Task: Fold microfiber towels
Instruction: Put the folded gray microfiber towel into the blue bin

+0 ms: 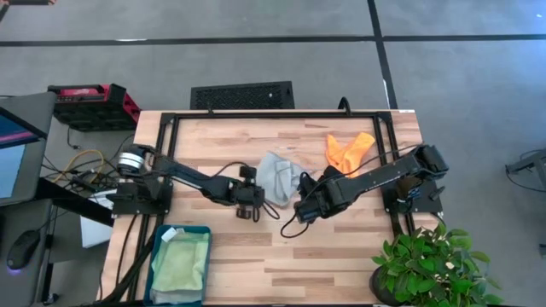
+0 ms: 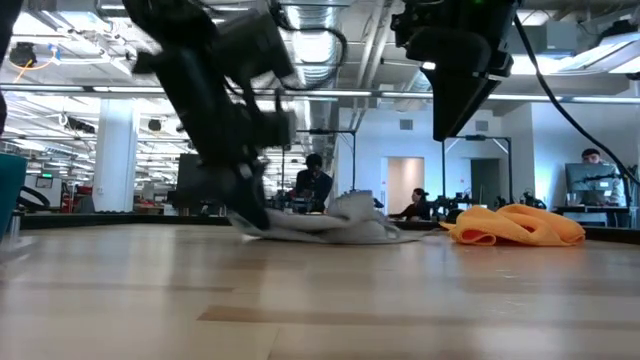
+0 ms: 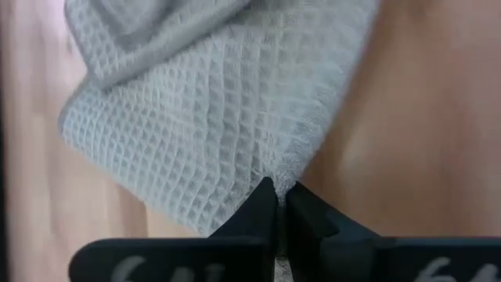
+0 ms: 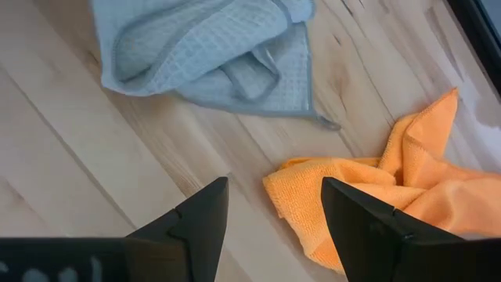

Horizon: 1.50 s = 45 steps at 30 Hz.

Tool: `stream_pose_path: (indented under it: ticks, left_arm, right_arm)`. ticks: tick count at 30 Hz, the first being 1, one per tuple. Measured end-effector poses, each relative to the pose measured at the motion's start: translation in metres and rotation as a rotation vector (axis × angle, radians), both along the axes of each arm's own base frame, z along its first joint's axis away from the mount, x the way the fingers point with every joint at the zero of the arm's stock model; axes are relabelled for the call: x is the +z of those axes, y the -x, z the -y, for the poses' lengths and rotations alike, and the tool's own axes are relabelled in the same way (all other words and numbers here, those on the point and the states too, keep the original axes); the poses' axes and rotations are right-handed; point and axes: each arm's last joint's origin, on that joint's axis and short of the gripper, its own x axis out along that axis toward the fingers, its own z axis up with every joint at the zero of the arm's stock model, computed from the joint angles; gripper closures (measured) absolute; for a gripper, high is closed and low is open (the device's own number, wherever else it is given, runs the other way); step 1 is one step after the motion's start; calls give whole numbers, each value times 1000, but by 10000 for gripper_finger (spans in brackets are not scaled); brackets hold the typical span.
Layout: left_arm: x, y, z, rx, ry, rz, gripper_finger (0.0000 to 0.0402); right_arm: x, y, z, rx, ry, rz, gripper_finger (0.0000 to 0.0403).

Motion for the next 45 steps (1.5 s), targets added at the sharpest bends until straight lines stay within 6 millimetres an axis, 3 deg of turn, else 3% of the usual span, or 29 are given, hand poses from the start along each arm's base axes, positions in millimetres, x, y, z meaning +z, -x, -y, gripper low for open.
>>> stream_pose_path:
  ticks: [8,14,21,30,39,45]
  left_arm:
    - [43,31,13,98,195,-24,401]
    - [69,50,29,153,279,-134,401]
    - [92,68,55,248,439,-319,401]
    - [120,94,88,404,519,-504,401]
    - [141,114,124,485,610,-574,401]
    - [139,133,146,567,636,-642,401]
  right_arm:
    - [0,-1,0,14,12,1,173]
    - [0,-1,-1,21,12,2,173]
    - [0,-2,-1,21,9,11,173]
    - [0,-6,-2,74,5,35,173]
    - [1,-12,-9,150,-5,82,173]
    - [2,-17,-15,201,-46,126,173]
